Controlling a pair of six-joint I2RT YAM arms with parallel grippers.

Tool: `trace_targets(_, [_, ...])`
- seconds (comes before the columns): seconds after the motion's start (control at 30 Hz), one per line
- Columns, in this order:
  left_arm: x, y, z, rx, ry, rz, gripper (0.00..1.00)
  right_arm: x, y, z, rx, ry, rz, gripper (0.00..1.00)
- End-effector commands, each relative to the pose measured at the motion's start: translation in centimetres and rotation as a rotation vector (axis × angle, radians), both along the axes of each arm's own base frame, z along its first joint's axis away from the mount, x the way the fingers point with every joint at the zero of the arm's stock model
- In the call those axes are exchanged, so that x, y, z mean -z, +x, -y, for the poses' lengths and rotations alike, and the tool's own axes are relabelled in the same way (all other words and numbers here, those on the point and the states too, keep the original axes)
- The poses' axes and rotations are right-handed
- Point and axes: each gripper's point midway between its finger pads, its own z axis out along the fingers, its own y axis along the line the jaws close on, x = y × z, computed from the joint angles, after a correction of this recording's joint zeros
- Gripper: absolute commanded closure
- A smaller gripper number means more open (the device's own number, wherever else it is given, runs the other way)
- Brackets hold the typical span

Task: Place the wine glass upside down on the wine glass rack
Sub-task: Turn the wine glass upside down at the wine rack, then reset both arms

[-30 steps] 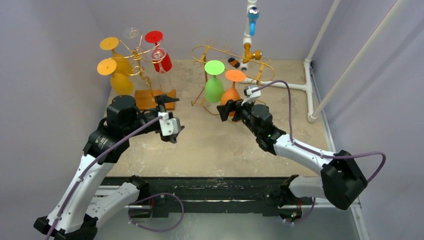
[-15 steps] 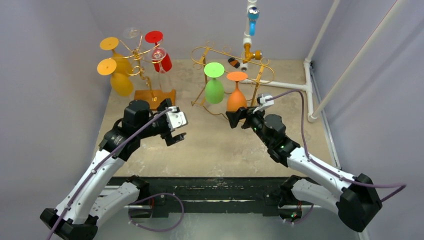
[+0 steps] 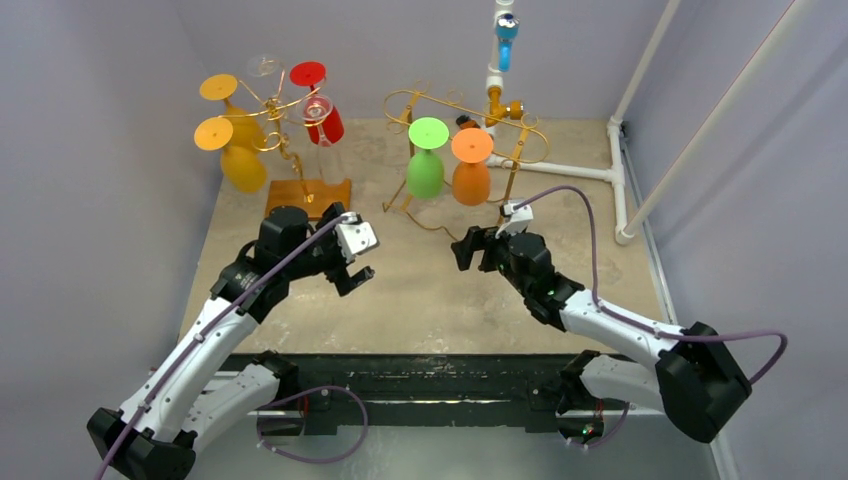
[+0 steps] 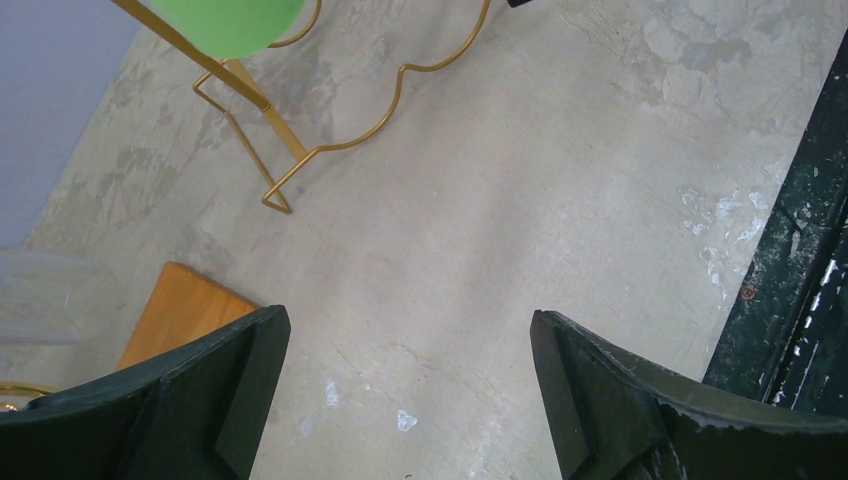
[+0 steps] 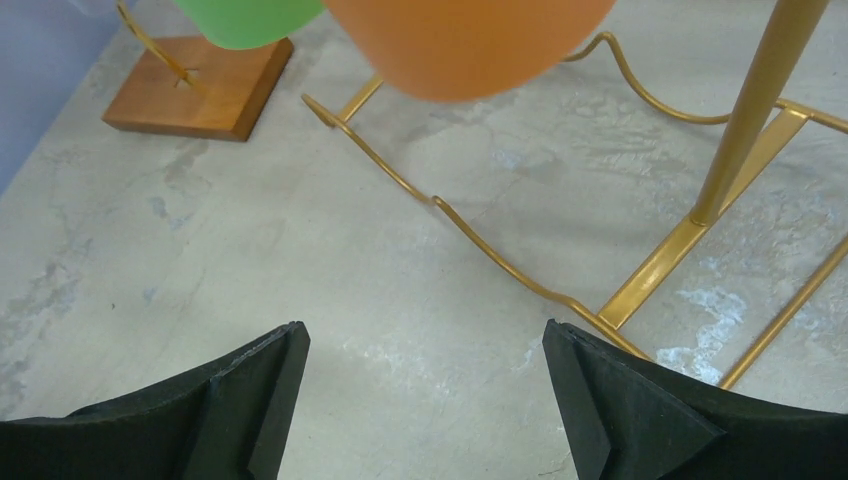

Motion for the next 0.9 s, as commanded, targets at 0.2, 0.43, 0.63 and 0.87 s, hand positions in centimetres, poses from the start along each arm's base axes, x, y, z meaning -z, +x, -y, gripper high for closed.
trace_targets(0.2, [-1.1, 1.1, -0.2, -0.079, -0.037, -0.009, 0.0, -3.0, 1.1, -0.2, 0.027, 0.041, 0.049, 0.01])
trace_targets(0.43, [2.6, 3.3, -2.5, -0.222, 0.003, -0.12, 0.0, -2.4, -0.5, 1.8, 0.072, 0.013, 0.004, 0.01])
trace_targets(0.63, [7.1, 4.7, -6.4, -0.332, 0.051, -0.253, 0.0, -0.3, -1.6, 5.0, 0.247, 0.022, -0.137, 0.01])
trace_targets(0.87, [11.8, 4.2, -10.4, -0.424, 0.168, -0.219, 0.0, 2.0, -0.7, 10.8, 0.489, -0.022, -0.21, 0.01])
